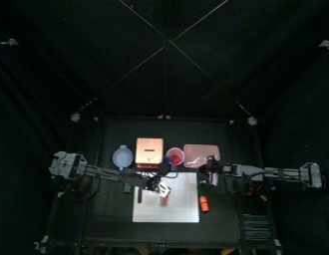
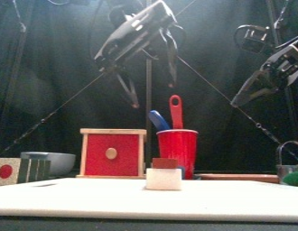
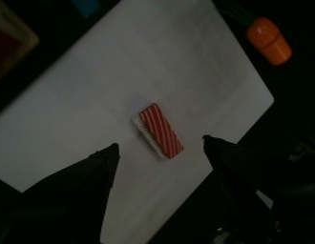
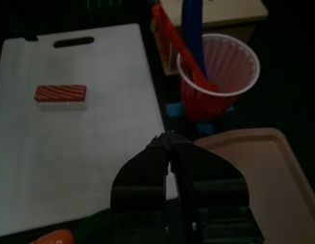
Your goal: Grab salmon sushi with other arm
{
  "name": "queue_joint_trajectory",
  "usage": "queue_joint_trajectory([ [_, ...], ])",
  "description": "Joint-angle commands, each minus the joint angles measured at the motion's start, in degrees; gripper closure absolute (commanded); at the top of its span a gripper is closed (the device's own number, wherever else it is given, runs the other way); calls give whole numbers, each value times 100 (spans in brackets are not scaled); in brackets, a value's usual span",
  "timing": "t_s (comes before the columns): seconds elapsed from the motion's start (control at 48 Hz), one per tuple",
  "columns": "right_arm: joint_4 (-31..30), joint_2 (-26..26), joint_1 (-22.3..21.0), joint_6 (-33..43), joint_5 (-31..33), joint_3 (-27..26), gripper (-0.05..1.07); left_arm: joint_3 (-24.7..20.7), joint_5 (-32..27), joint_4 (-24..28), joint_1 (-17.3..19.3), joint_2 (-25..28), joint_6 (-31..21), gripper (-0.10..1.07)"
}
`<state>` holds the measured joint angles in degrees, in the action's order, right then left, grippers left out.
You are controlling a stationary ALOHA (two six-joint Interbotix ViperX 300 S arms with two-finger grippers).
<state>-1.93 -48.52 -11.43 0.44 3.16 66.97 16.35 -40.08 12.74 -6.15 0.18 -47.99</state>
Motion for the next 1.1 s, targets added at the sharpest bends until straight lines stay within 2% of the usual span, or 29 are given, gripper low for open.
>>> queue_joint_trajectory([
  [0.0, 26, -114, 18, 0, -105, -158, 97, 404, 853, 88, 62, -475, 606, -3],
  [0.083, 44, -193, 70, 0, -211, -176, 97, 1063, 1811, 79, 132, -861, 1266, -3],
  [0.208, 44, -185, 123, 0, -519, -176, 97, 2294, 3665, 88, 431, -1591, 2127, -3],
  [0.375, 26, -167, 88, 0, -844, -202, 97, 3357, 5115, 325, 756, -2188, 2795, -3],
  [0.479, 44, -167, 79, 0, -914, -229, 97, 3665, 5537, 360, 1002, -2531, 3085, -3],
  [0.583, 26, -123, -18, 9, -914, -220, 97, 3841, 5537, 466, 1178, -2865, 3173, -3],
  [0.604, 18, -114, -18, 0, -923, -246, 97, 3841, 5537, 686, 1187, -2874, 3155, -3],
  [0.646, 18, -88, -35, 9, -923, -281, 97, 3814, 5537, 765, 1204, -2874, 3146, -3],
  [0.812, 176, 149, -62, 114, -888, -562, 95, 3718, 5520, 879, 1204, -2900, 3146, -3],
  [0.875, 396, 308, -35, 202, -826, -756, 88, 3718, 5520, 879, 1213, -2909, 3146, -3],
  [0.938, 677, 510, 26, 264, -668, -958, 74, 3744, 5520, 879, 1213, -2927, 3155, -3],
  [1.083, 1608, 1143, 308, 299, -9, -1521, 25, 3788, 5520, 879, 1213, -2936, 3155, -3],
])
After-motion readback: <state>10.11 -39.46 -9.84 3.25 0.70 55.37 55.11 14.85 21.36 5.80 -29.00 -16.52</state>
